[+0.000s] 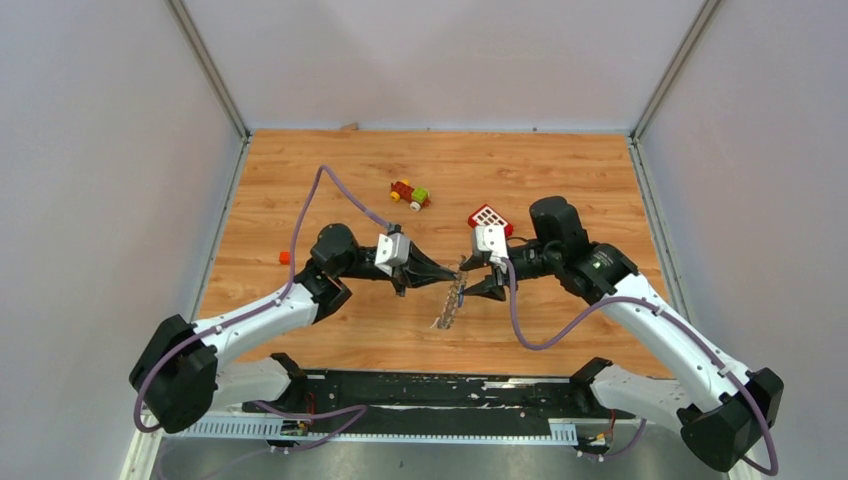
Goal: Put the keys on the keyring
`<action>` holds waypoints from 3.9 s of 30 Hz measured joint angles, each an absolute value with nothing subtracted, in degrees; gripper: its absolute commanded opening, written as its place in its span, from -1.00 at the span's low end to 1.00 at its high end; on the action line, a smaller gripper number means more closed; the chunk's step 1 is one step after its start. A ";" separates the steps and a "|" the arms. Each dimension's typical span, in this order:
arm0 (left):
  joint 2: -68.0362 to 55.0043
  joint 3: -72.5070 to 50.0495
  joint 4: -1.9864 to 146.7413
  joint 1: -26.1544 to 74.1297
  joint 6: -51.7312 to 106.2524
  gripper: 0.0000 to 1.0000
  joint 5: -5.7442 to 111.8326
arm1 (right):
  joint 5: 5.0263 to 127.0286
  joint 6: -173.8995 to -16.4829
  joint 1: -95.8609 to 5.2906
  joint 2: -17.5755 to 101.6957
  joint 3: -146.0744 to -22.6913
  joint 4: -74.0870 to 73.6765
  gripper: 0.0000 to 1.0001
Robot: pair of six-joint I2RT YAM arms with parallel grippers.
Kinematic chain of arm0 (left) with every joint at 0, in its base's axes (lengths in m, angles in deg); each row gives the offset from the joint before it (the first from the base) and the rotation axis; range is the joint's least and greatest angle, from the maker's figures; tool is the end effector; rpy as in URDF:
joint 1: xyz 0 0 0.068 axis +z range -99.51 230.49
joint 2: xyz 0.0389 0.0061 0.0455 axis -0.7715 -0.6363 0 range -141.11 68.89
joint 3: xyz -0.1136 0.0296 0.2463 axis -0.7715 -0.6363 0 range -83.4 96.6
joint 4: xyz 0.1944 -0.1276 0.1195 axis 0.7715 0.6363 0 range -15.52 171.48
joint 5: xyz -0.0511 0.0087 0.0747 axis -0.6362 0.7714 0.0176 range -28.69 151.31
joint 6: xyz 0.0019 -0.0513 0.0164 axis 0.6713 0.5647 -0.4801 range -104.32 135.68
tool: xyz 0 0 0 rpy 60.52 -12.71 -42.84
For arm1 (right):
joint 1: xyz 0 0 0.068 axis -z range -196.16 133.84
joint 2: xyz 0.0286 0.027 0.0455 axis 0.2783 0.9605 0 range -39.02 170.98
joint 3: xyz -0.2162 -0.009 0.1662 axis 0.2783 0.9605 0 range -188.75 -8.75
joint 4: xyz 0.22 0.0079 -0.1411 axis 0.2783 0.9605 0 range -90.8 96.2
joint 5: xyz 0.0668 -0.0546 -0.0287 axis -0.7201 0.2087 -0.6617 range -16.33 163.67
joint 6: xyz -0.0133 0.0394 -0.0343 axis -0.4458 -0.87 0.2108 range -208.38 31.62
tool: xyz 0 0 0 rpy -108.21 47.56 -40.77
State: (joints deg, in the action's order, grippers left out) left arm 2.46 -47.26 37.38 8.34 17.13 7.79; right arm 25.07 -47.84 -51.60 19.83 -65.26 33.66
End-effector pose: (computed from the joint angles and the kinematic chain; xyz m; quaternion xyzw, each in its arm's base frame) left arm 0.1668 -0.1895 0.2951 0.5218 0.4387 -0.5255 0.5090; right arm 0.1546 0.1428 0.3310 -0.6468 0.5288 0.3495 0.4240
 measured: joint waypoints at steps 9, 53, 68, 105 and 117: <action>1.04 -50.80 27.04 8.53 23.56 -1.00 7.37 | 23.15 -48.54 -51.58 20.77 -65.26 33.63 -0.13; -1.15 -52.77 19.13 8.58 28.89 -1.00 8.77 | 21.70 -50.86 -50.94 20.59 -65.74 30.20 -0.58; -1.83 -53.79 16.88 8.64 29.96 -0.84 9.78 | 22.58 -50.97 -50.97 20.44 -64.82 29.61 -1.00; -1.19 -39.78 58.30 7.07 -2.91 -0.44 8.88 | 37.68 -44.35 -56.50 25.60 -73.02 43.95 -1.00; -2.05 -39.91 56.94 6.63 -1.09 -0.76 8.88 | 37.83 -44.37 -56.47 25.60 -72.98 44.02 -1.00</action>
